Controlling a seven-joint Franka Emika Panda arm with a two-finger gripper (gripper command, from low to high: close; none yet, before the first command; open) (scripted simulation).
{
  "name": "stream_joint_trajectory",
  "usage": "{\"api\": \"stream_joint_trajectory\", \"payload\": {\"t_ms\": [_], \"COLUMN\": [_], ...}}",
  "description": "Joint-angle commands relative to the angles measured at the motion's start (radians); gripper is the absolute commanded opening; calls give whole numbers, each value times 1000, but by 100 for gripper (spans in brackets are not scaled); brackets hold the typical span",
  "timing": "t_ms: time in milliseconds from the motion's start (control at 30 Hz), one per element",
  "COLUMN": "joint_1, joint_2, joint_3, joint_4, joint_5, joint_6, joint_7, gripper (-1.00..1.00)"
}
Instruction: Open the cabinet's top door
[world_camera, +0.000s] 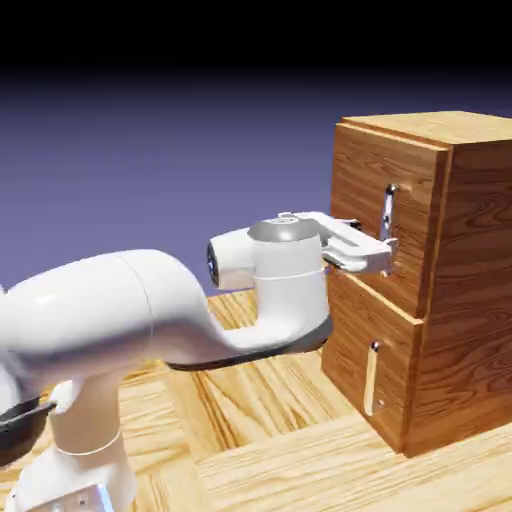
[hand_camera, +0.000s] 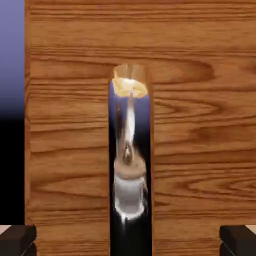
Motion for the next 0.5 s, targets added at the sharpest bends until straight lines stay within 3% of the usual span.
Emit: {"api": "stream_joint_trajectory", "payload": {"t_ms": [0,33,467], "joint_1": [26,26,-407], "joint_2": [7,7,336], "joint_3": [-11,-11,392], "joint_4": [18,18,-154], "joint_5": [-4,-4,-2], "joint_6": [-7,-7,-118], "joint_7": [2,2,483], "gripper": [0,-100,-100]}}
